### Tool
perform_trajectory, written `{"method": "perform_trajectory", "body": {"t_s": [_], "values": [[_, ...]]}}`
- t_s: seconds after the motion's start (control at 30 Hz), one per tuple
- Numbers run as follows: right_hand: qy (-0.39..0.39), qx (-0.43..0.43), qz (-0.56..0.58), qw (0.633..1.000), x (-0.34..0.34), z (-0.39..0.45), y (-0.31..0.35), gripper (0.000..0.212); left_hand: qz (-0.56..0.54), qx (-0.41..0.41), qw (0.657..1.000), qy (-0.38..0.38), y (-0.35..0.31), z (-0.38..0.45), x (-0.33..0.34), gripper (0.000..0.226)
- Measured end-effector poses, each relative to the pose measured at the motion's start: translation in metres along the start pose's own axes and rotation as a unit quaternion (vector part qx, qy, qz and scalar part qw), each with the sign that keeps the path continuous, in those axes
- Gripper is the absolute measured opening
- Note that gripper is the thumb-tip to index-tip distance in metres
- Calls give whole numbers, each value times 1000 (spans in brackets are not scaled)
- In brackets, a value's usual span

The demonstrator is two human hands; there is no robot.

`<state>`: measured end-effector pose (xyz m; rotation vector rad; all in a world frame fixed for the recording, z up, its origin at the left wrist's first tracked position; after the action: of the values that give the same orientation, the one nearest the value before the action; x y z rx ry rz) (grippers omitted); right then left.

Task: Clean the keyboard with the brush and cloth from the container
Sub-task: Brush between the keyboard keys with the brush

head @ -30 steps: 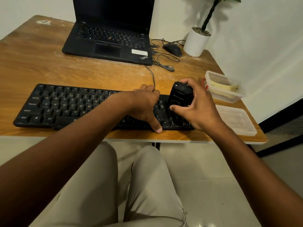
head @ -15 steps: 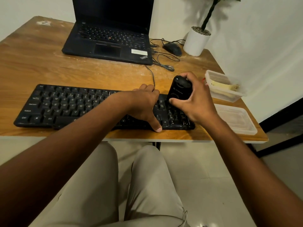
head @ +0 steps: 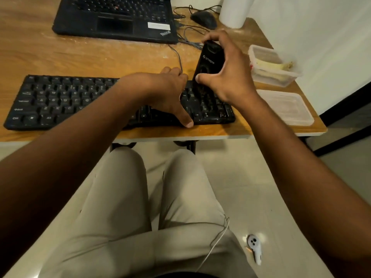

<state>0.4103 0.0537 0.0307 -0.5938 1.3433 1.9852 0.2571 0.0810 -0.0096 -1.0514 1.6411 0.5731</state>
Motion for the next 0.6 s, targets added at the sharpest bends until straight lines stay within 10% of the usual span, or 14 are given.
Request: {"method": "perform_trajectory", "body": {"t_s": [0.33,0.6], "values": [[37,33,-13,999,-24,-64,3,63,2,9,1000,6,4,2,1,136],[-91,58,-17,994,-8,-2,-19,67,11,3,1000,5,0,1,-1,132]]}}
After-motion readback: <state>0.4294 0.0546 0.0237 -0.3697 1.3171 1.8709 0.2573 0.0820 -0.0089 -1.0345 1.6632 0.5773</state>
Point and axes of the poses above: each hand's wrist, its own z-axis towards the middle knuckle, its own x-axis out of the palm, y = z × x, the point moved 4 cm from there along z, towards the middle knuckle, and after that the axes turned 1 degree about z, right-handed, at the moved point
